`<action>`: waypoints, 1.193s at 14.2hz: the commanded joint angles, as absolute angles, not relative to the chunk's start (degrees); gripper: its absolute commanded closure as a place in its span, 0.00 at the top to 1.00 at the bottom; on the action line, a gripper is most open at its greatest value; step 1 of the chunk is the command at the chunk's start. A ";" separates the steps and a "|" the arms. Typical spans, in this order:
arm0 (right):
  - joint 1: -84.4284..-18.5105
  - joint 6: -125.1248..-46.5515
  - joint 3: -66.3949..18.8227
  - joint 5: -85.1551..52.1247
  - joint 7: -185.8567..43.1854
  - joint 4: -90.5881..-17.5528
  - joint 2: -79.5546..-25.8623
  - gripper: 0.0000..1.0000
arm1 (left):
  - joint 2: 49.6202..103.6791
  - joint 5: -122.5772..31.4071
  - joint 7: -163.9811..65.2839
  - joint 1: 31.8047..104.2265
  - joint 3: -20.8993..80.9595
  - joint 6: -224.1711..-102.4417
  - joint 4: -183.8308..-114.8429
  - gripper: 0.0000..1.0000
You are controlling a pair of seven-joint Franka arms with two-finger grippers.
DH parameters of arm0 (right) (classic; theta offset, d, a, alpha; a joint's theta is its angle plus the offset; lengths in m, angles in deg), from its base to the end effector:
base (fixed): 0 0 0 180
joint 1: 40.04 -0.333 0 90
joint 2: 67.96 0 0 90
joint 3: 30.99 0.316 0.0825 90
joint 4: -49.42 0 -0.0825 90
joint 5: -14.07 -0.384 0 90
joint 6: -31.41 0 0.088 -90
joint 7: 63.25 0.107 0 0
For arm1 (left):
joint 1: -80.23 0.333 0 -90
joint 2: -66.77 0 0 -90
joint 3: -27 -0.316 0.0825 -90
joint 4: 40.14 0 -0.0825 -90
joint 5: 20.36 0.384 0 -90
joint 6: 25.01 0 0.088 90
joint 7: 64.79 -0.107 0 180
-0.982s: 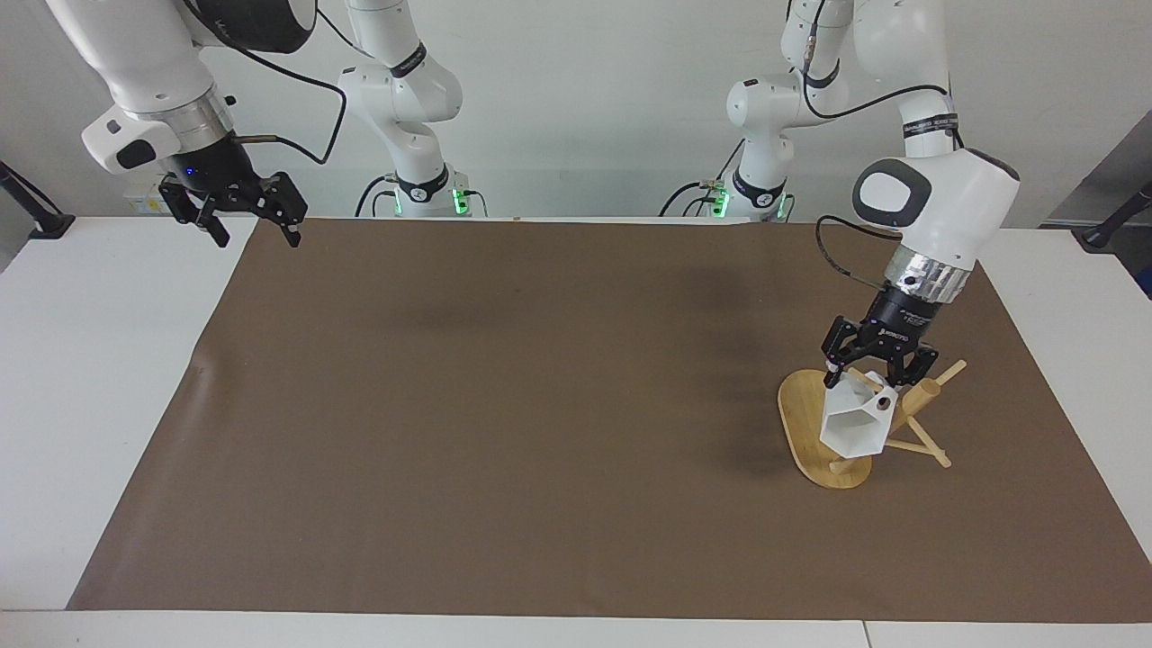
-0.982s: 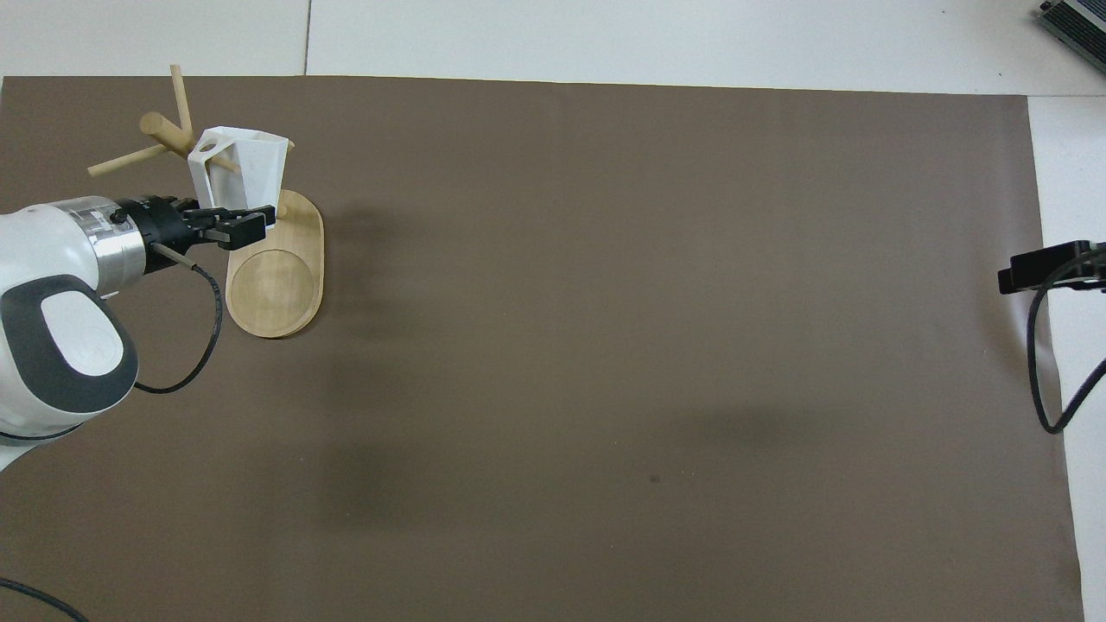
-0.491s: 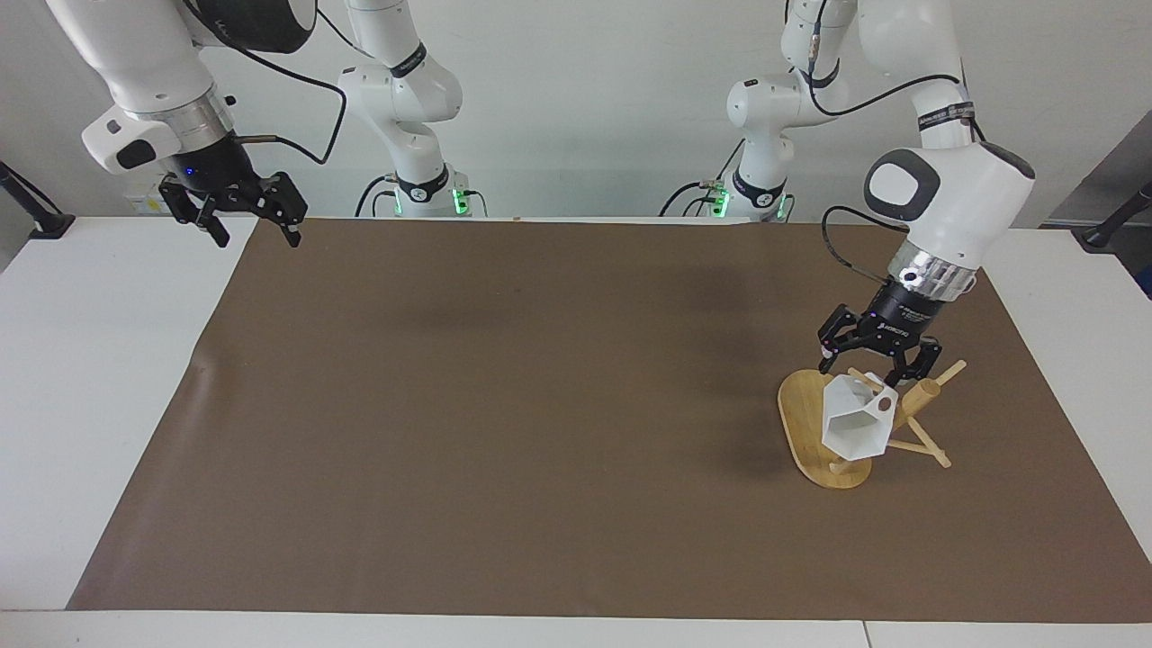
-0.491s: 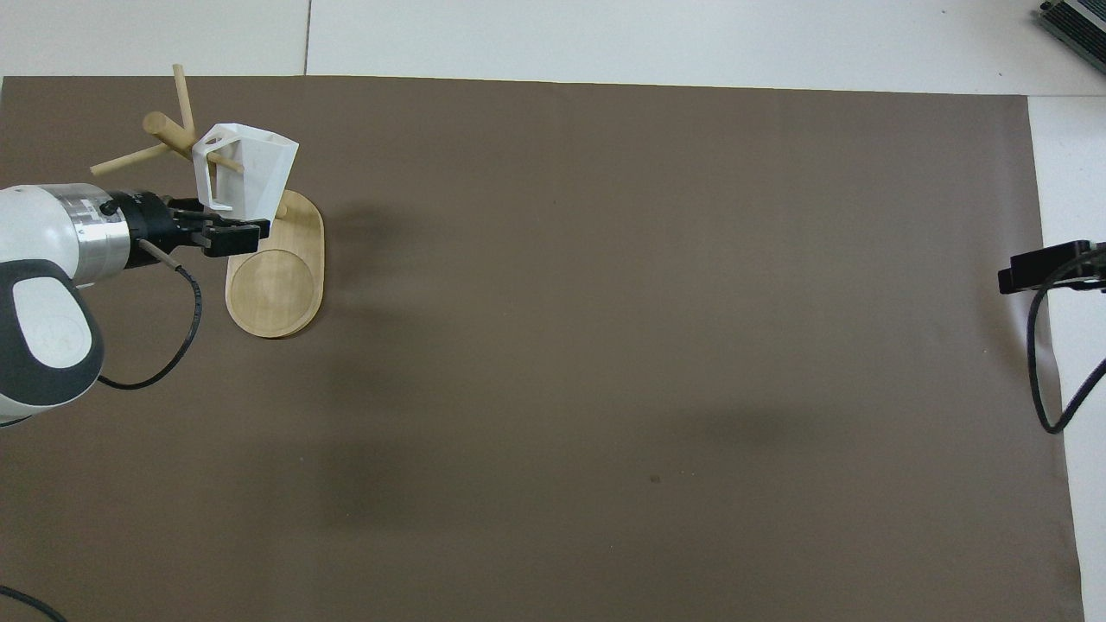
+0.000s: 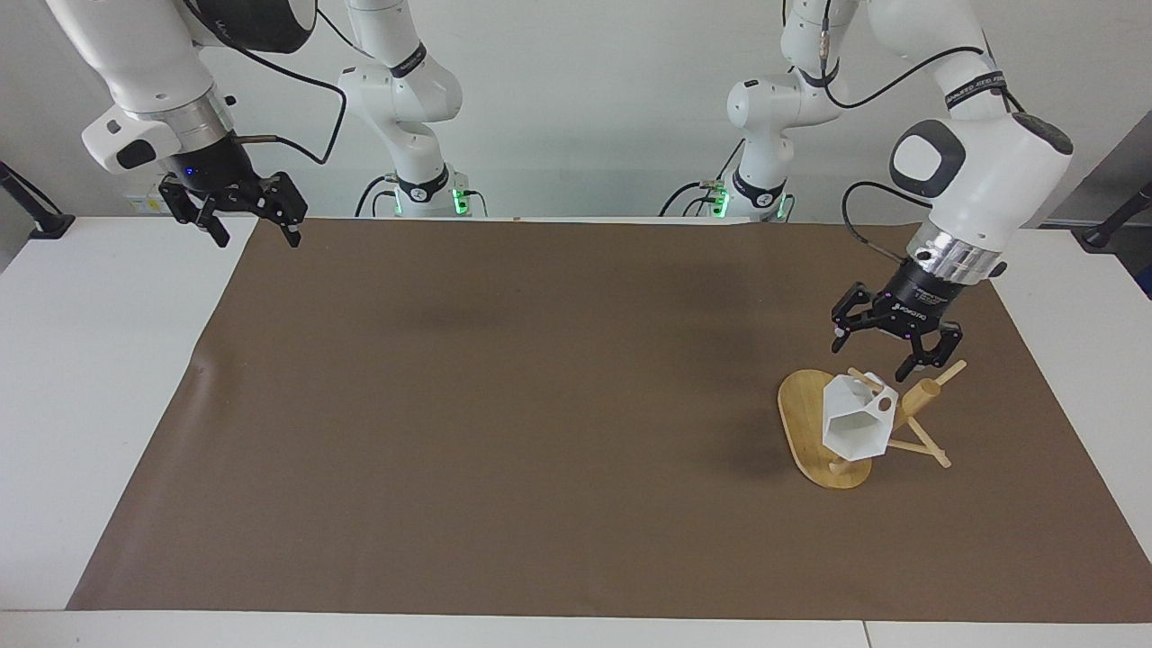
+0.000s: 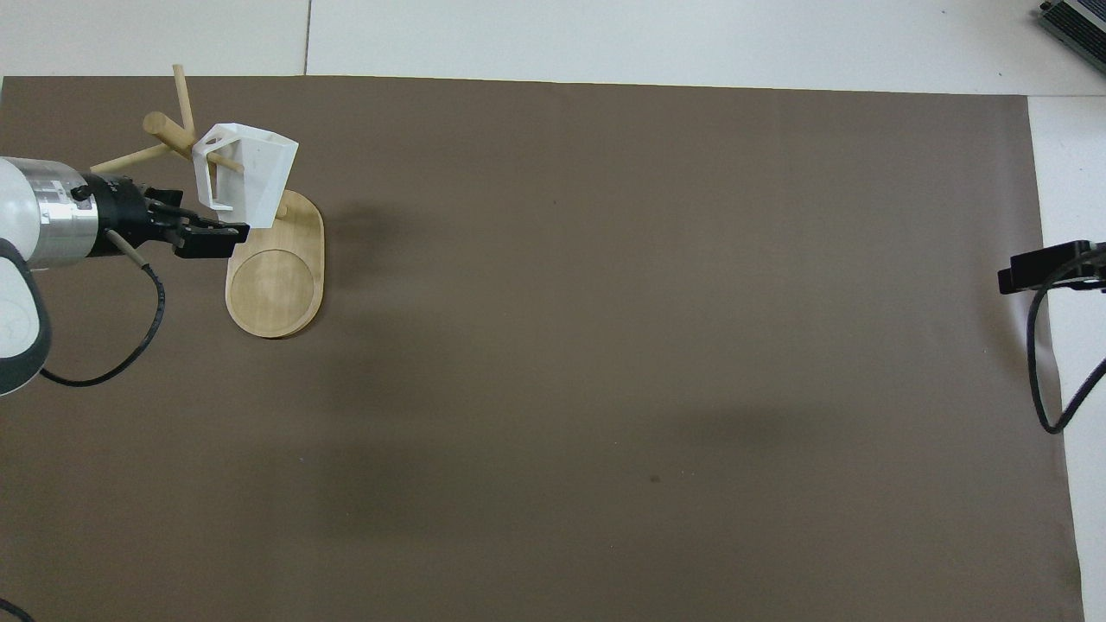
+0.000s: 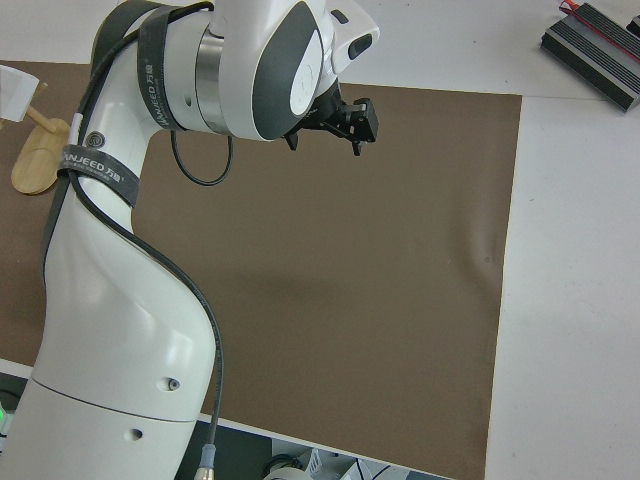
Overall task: Hang cup on rack
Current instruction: 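Open the left gripper and release the cup on the peg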
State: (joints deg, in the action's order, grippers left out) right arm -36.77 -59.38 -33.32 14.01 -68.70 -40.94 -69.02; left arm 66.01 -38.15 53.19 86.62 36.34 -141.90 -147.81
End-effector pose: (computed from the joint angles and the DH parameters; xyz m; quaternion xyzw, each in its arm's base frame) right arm 0.5477 -0.0538 0.6330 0.9999 -0.0013 0.0130 0.0004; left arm 0.5741 -0.0470 0.5296 0.4801 0.8613 -0.0815 0.1449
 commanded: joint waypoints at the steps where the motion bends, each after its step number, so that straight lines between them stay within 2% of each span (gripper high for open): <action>1: -36.53 -58.77 -33.18 12.93 -68.96 -41.64 -69.81 1.00 | 63.08 -37.32 38.62 86.91 36.67 -136.04 -149.12 1.00; 8: -36.53 -58.77 -33.18 12.93 -68.96 -41.64 -69.81 1.00 | 61.49 -33.21 3.28 86.48 36.76 -130.22 -148.33 1.00; 17: -36.44 -58.77 -33.18 12.93 -68.96 -41.64 -69.81 1.00 | 62.55 -25.56 -32.39 85.07 37.46 -124.69 -142.62 1.00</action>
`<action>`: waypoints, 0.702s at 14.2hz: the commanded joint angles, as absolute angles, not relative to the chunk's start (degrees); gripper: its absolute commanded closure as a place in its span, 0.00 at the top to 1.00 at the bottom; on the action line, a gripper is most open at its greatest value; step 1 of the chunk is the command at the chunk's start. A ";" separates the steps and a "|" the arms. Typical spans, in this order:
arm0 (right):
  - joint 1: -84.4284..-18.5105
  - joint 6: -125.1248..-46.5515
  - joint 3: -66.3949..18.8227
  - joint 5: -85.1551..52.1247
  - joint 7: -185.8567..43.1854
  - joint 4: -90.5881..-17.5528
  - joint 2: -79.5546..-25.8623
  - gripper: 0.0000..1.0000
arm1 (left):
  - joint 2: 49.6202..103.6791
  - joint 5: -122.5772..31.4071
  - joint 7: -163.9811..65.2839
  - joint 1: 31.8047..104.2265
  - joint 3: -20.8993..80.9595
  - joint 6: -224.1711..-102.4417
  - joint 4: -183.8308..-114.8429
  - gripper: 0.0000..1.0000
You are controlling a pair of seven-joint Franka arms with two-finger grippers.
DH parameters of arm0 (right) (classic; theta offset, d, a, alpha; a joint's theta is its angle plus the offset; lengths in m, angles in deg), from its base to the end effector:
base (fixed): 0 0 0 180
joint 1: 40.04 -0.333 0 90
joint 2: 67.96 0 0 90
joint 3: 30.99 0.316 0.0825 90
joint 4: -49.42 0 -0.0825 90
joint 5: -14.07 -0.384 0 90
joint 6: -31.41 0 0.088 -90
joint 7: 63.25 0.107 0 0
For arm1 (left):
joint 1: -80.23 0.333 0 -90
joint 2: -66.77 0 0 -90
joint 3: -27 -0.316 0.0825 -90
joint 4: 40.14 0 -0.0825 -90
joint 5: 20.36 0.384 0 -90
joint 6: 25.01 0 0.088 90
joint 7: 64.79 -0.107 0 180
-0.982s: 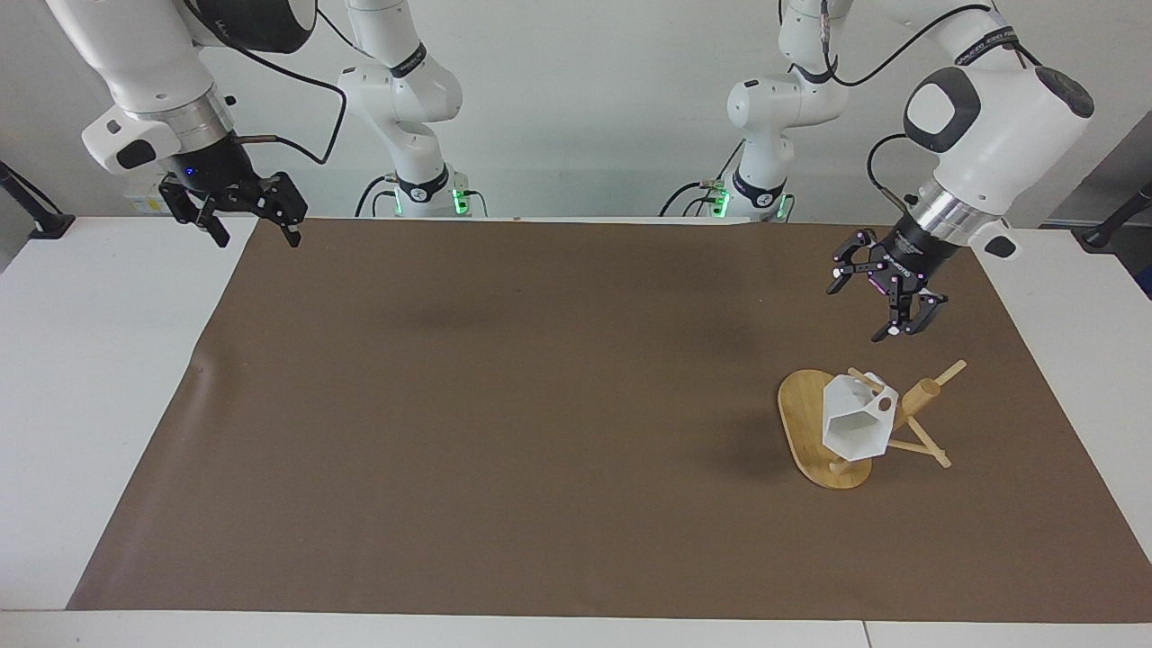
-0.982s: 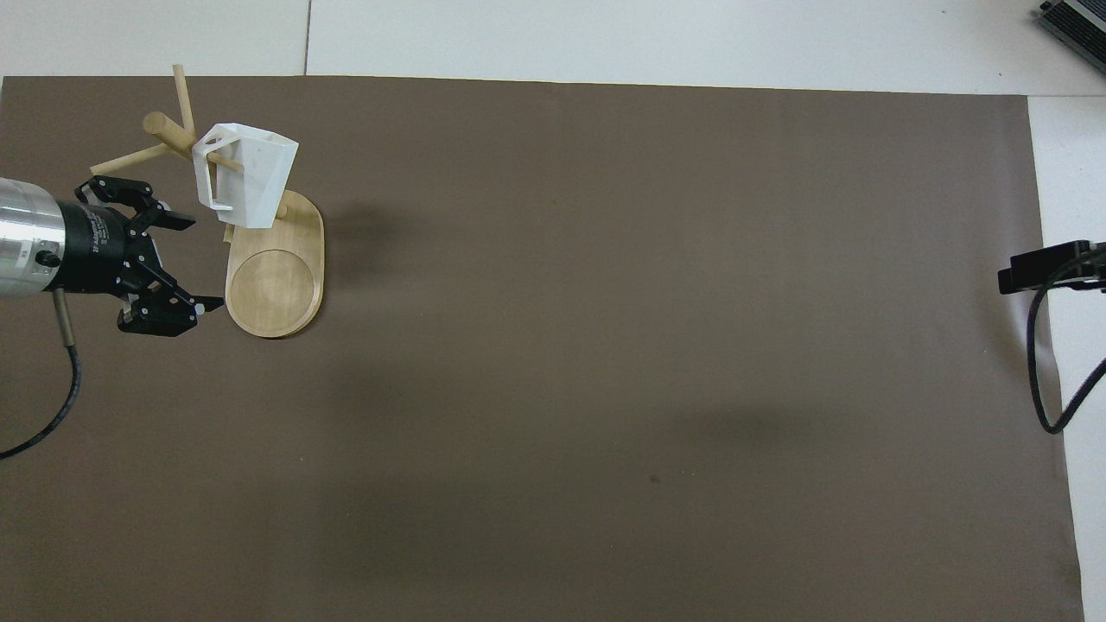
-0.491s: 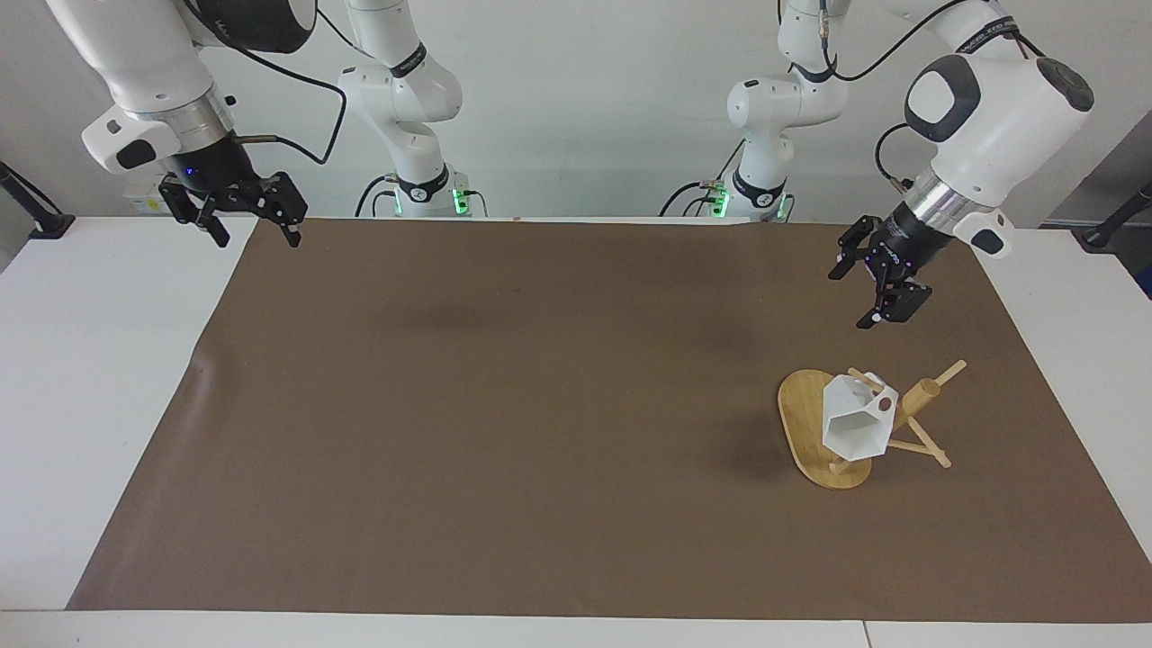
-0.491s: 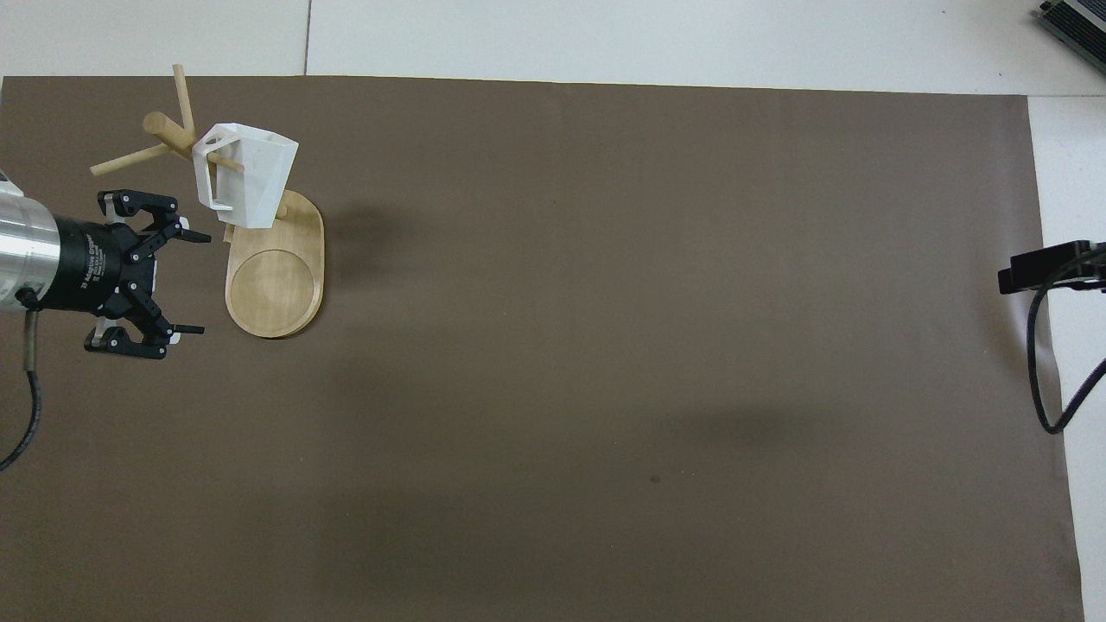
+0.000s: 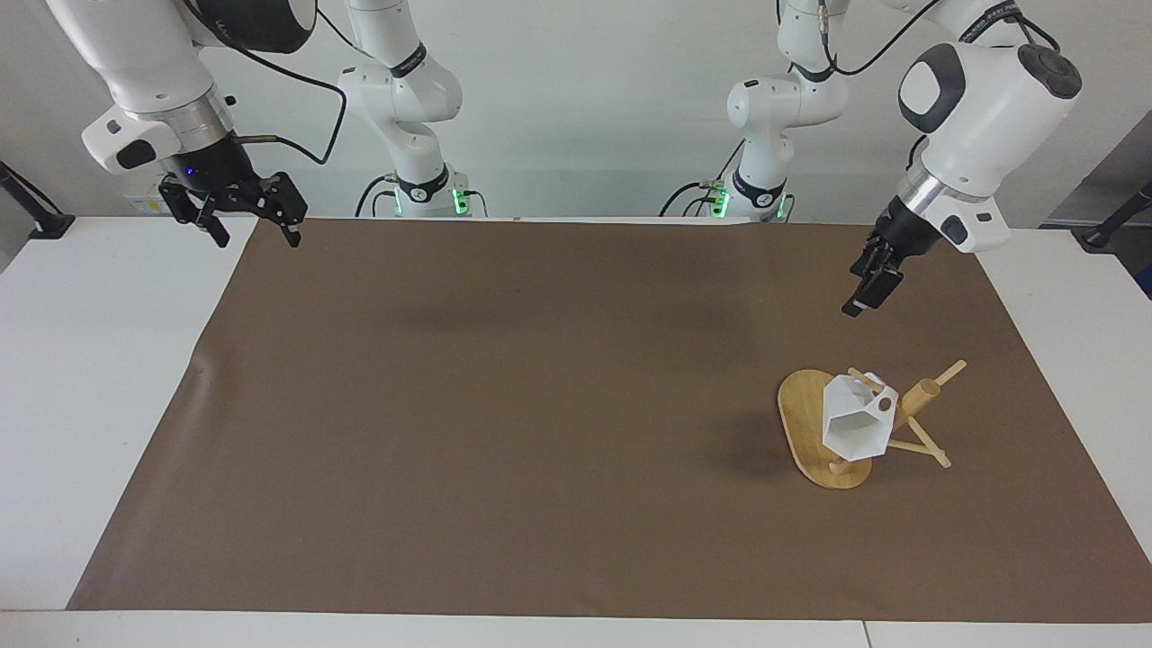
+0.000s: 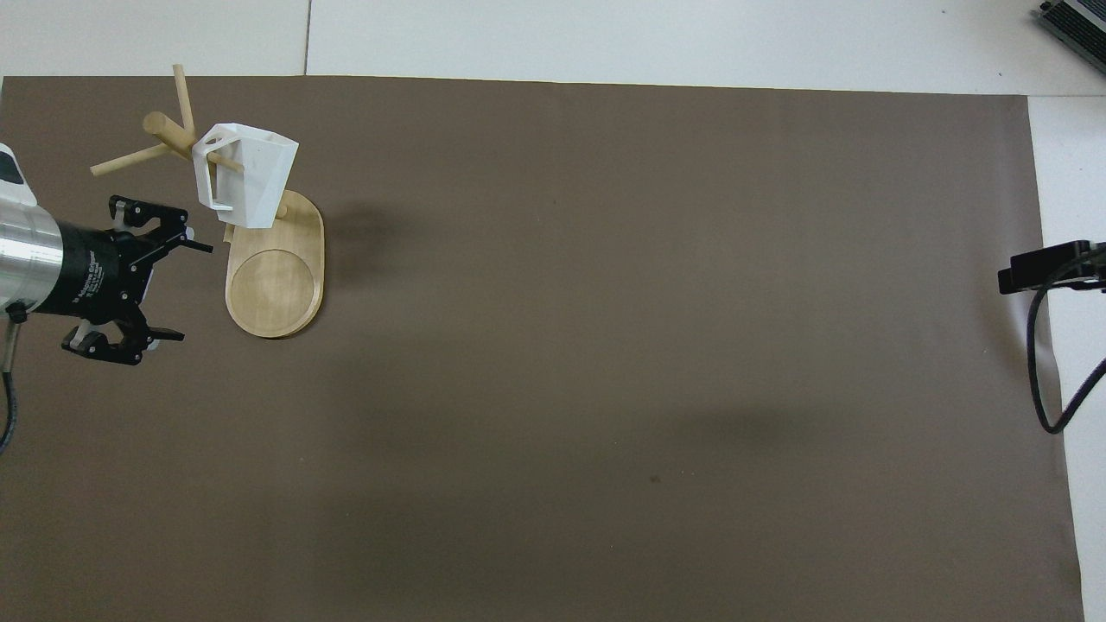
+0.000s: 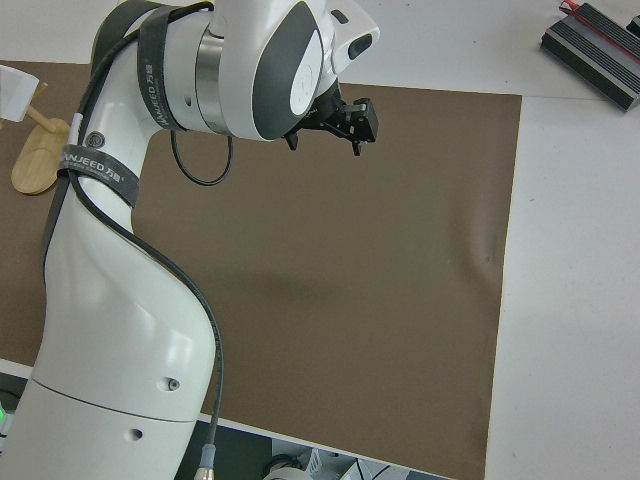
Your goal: Hang cup on rack
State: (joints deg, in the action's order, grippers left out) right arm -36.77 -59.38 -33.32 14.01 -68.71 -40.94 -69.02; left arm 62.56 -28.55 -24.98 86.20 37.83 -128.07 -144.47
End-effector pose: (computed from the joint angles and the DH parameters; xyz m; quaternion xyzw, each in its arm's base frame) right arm 0.5477 -0.0538 0.6330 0.9999 -0.0012 0.0130 0.0004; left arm 0.5422 -0.0611 0.5655 0.9472 0.3134 -0.0008 0.0678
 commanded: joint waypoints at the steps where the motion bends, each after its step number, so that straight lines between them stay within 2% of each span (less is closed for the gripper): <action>1: -36.53 -58.77 -33.18 12.93 -68.96 -41.64 -69.81 1.00 | 62.46 -25.20 -37.23 84.81 37.20 -124.33 -142.62 1.00; 5: -36.44 -58.77 -33.18 12.93 -68.96 -41.64 -69.81 1.00 | 62.02 -21.25 -47.01 79.73 33.62 -123.02 -141.83 1.00; 7: -36.53 -58.77 -33.18 12.93 -68.96 -41.64 -69.81 1.00 | 62.11 -20.97 -52.46 76.20 29.13 -120.48 -139.64 1.00; 10: -36.53 -58.77 -33.18 12.93 -68.96 -41.64 -69.81 1.00 | 63.42 -20.89 -59.59 76.19 28.06 -116.26 -134.55 1.00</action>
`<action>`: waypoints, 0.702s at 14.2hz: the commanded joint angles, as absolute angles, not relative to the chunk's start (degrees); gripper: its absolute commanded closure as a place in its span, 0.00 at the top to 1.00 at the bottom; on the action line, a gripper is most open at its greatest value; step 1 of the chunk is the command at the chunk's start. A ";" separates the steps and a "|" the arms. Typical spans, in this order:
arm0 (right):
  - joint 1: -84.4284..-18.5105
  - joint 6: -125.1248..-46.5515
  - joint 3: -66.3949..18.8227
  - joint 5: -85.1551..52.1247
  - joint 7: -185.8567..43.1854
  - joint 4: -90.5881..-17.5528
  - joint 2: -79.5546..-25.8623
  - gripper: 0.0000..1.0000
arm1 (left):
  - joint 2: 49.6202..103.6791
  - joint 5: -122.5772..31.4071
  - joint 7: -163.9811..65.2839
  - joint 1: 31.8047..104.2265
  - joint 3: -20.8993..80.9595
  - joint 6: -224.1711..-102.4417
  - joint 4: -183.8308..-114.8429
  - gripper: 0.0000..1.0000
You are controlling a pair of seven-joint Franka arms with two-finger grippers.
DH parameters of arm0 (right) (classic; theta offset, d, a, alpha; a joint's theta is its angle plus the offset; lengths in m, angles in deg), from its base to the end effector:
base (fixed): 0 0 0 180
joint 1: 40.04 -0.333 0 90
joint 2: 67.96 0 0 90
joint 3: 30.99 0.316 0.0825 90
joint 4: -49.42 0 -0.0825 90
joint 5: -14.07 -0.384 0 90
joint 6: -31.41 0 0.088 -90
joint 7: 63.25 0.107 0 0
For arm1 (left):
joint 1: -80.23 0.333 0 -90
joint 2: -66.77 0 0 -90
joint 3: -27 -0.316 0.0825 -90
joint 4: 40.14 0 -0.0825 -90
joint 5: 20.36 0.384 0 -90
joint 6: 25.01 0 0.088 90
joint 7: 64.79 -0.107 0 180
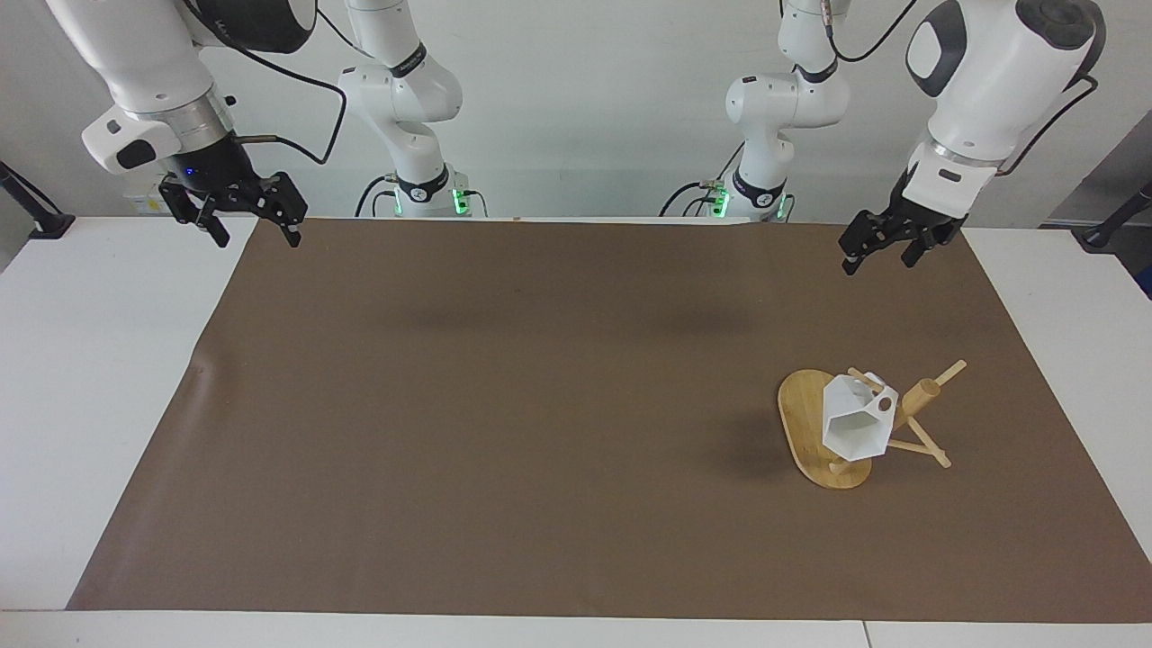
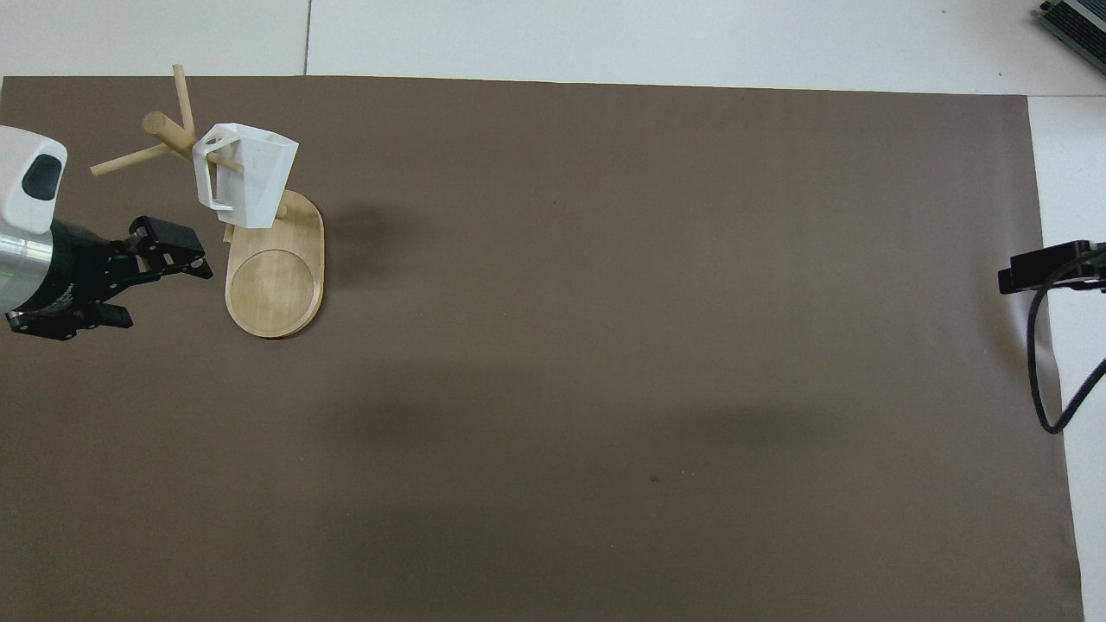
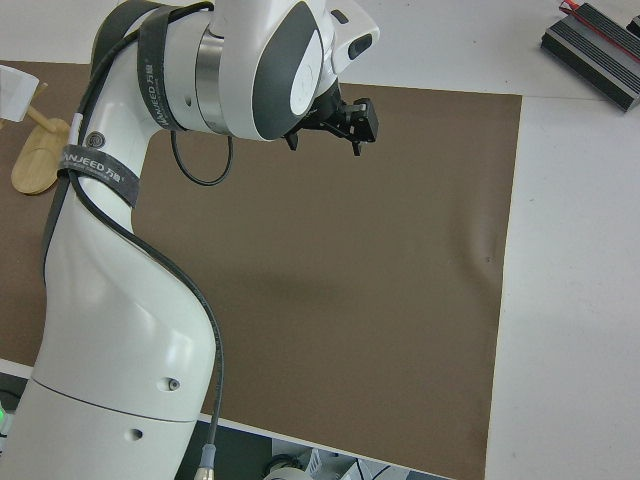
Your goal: Hang cup on rack
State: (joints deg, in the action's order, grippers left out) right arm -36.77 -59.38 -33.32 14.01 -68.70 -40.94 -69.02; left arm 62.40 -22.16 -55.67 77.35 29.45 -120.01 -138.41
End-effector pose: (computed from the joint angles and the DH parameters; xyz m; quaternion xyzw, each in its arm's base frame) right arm 0.5477 -0.0538 0.6330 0.9999 -0.0013 0.0130 0.0004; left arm 0.5343 -0.0538 0.6053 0.9993 0.0343 0.0077 0.0151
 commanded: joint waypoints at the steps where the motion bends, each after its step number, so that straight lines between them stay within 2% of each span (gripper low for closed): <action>1: -36.53 -58.77 -33.18 12.93 -68.96 -41.64 -69.81 1.00 | 64.21 -20.80 -59.95 76.54 28.06 -114.07 -132.45 1.00; 10: -36.44 -58.77 -33.18 12.93 -68.96 -41.64 -69.81 1.00 | 63.87 -17.39 -60.66 76.02 28.49 -110.88 -131.28 1.00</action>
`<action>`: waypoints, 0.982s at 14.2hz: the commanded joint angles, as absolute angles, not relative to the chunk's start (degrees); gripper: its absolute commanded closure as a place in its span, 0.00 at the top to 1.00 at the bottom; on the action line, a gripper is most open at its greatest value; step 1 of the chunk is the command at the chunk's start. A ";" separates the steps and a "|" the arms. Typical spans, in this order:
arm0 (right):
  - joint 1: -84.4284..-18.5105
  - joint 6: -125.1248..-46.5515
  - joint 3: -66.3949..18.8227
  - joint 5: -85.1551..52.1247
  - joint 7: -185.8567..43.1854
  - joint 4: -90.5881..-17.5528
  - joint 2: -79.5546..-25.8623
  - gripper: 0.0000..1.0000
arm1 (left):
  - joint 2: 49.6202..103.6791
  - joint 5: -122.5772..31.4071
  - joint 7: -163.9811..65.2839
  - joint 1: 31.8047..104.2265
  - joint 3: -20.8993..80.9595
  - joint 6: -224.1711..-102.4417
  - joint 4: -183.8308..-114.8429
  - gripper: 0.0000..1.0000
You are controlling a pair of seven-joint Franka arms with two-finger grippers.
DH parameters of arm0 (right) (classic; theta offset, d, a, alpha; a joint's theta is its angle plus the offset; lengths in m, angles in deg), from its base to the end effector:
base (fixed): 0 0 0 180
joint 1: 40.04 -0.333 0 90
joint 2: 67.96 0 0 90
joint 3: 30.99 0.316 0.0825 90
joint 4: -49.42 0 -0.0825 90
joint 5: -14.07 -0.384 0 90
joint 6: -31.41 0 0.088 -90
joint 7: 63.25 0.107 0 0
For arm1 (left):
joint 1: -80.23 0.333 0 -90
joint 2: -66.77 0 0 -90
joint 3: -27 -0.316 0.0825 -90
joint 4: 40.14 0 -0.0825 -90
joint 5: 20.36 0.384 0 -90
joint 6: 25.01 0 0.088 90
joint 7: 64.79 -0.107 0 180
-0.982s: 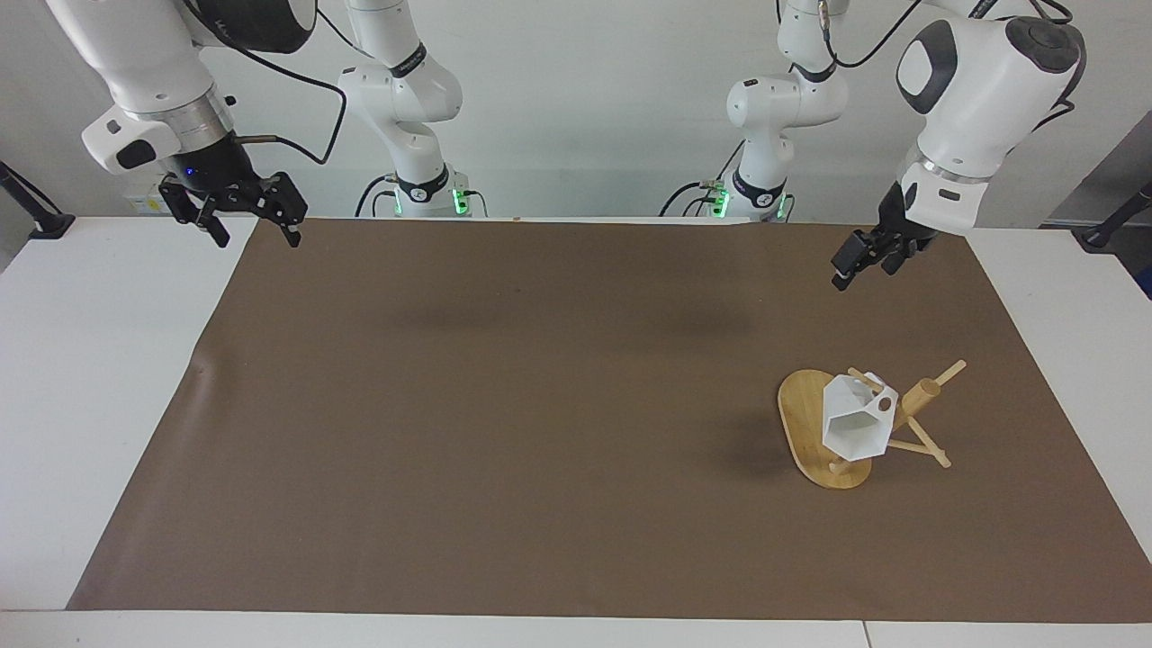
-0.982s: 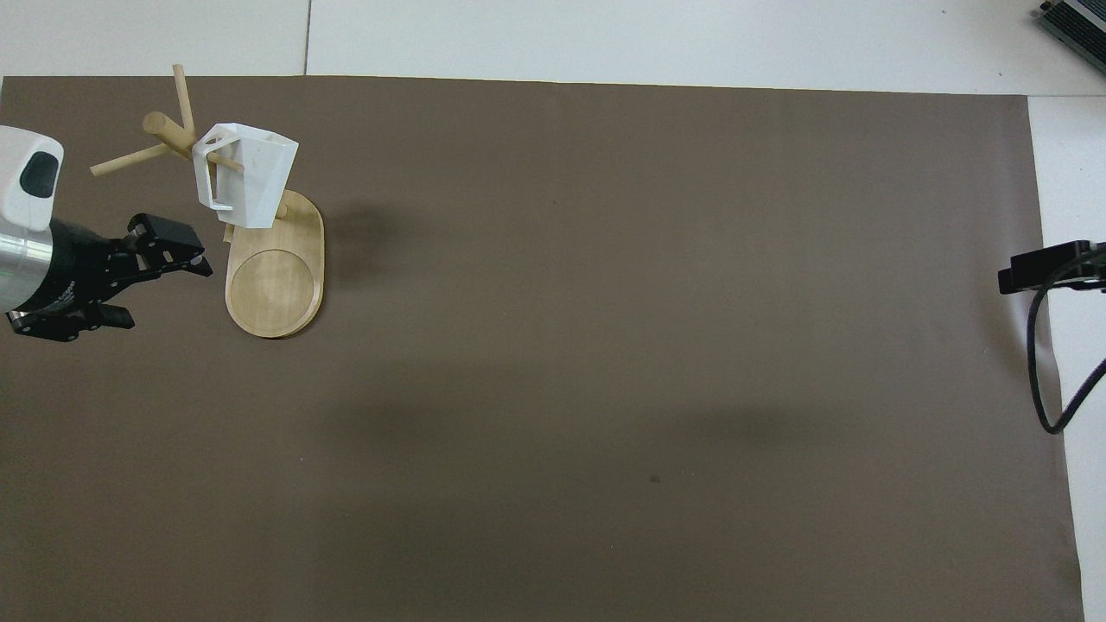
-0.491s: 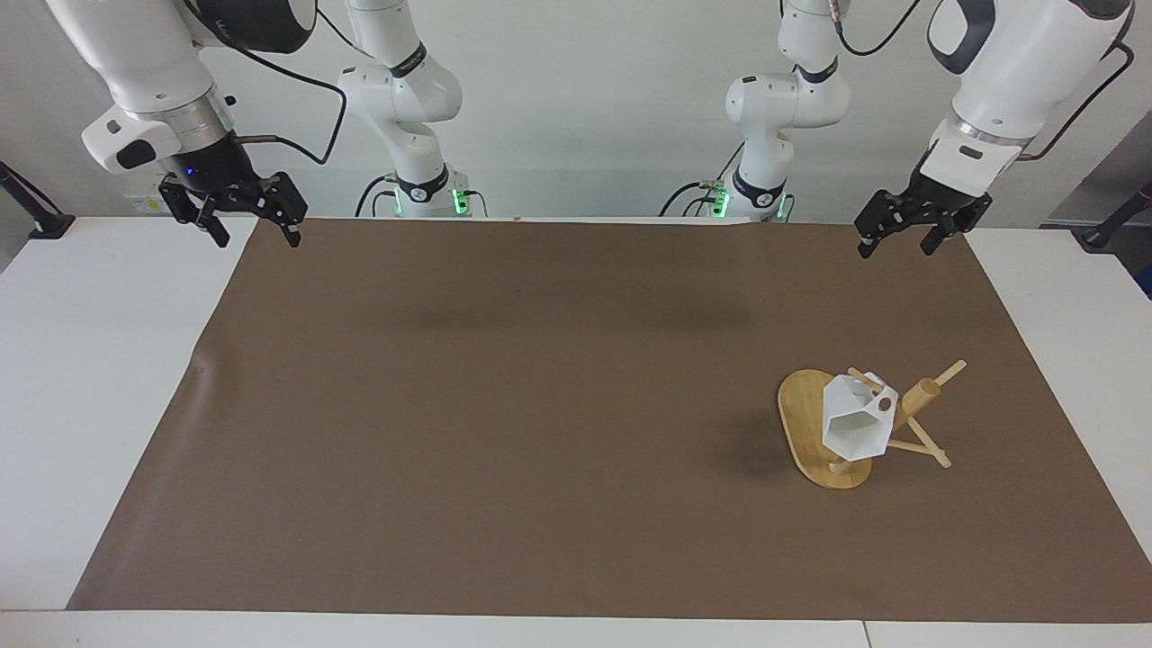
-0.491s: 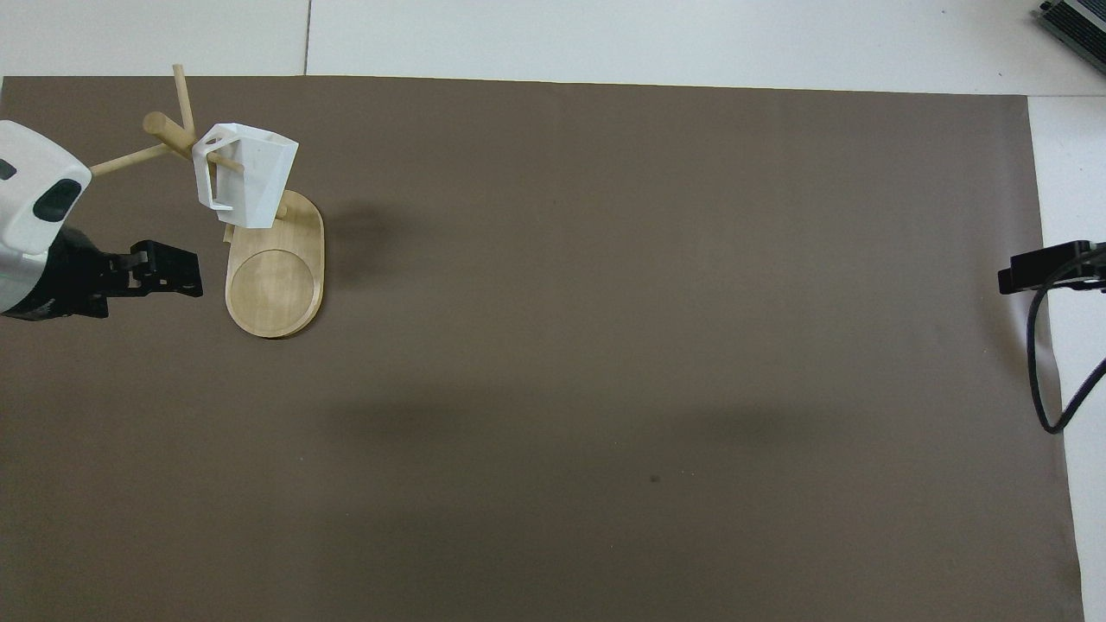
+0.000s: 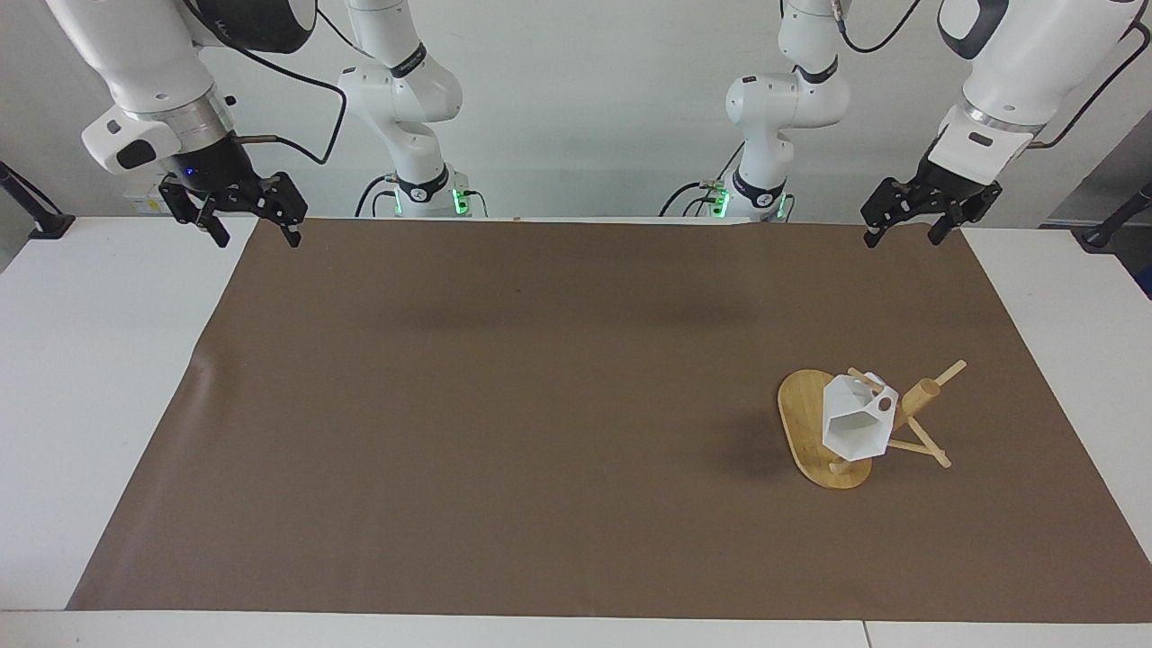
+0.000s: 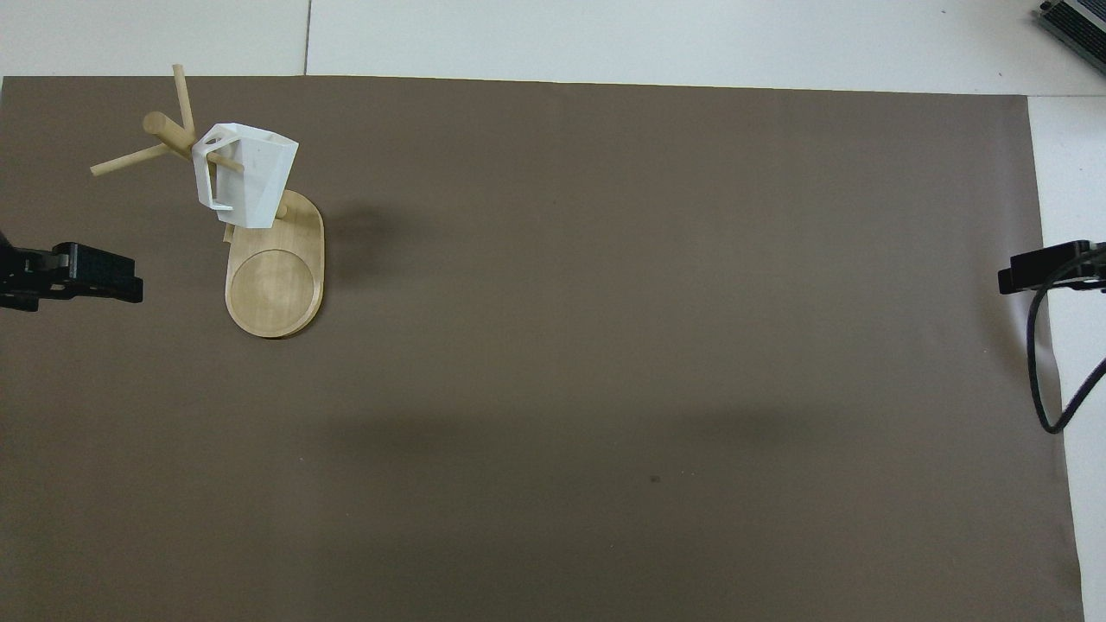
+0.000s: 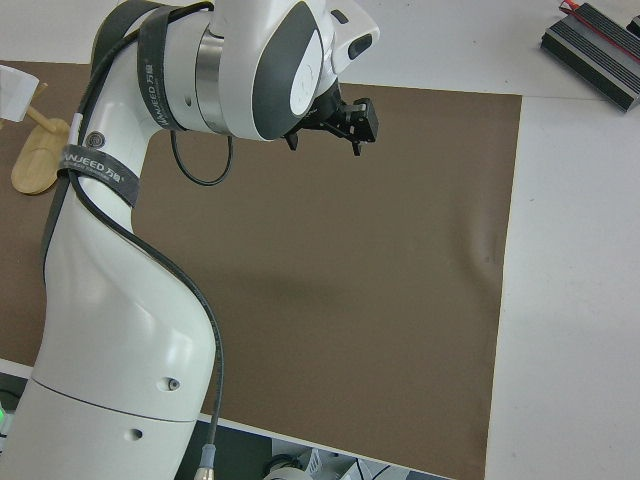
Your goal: Hang cup on rack
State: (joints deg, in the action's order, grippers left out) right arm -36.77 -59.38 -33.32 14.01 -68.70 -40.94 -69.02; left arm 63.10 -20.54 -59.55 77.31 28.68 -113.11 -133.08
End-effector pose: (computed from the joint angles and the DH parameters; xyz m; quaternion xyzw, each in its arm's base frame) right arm 0.5477 -0.0538 0.6330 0.9999 -0.0013 0.0130 0.0004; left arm 0.5290 -0.0434 0.6322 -0.9999 -0.0056 0.0102 0.0002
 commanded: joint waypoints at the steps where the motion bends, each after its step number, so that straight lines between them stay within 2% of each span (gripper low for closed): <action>1: -36.53 -58.77 -33.18 12.93 -68.96 -41.64 -69.72 1.00 | 63.60 -17.29 -61.27 76.01 28.50 -110.79 -131.46 1.00; 14: -36.53 -58.77 -33.18 12.93 -68.96 -41.64 -69.81 1.00 | 63.07 -17.99 -61.54 77.07 28.06 -112.11 -132.60 1.00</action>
State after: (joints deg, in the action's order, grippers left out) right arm -36.77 -59.38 -33.32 14.01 -68.70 -40.94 -69.02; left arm 63.08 -18.64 -60.93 76.93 28.31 -112.29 -132.94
